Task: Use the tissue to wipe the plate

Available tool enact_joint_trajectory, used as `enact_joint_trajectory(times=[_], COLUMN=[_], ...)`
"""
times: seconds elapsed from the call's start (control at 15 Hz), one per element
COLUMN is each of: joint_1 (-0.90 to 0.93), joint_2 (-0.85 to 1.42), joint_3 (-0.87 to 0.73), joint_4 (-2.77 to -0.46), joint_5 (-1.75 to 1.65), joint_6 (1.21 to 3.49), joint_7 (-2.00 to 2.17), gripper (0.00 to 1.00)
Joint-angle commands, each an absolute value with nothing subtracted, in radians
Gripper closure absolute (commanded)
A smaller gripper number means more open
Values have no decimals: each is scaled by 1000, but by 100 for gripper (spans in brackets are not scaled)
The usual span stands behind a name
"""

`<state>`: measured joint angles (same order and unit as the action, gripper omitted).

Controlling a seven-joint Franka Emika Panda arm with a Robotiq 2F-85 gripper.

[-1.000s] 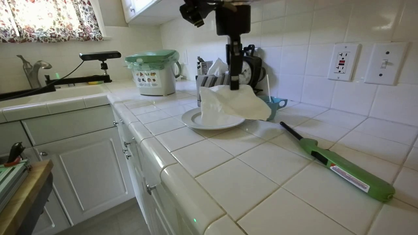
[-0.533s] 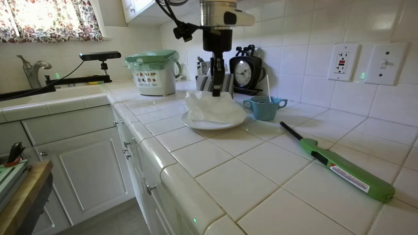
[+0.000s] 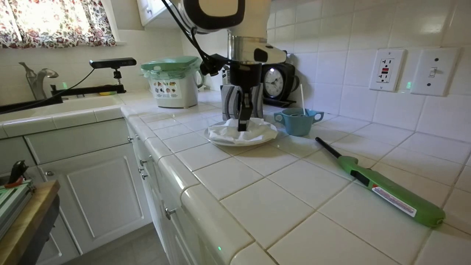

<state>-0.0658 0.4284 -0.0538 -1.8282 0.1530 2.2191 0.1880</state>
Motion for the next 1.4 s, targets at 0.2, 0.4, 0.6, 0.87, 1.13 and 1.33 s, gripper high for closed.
enact_joint_trajectory(times=[0.2,0.4,0.6,0.87,1.13,1.33], joint_1=[-68,-60,-44,-39,-49,-63], joint_2=[459,461,452,424,393,379], joint_3=[-44,-27,-4,18,-5,-36], joint_4=[-1819,-1822,-1834,-1868,-1903,-1913], joint_5=[158,156,160,169,159,148], joint_6=[2291,2328,2345,2320,2277,2257], joint_7=[136,116,103,79,90,106], gripper=[100,100,100,100,100,100])
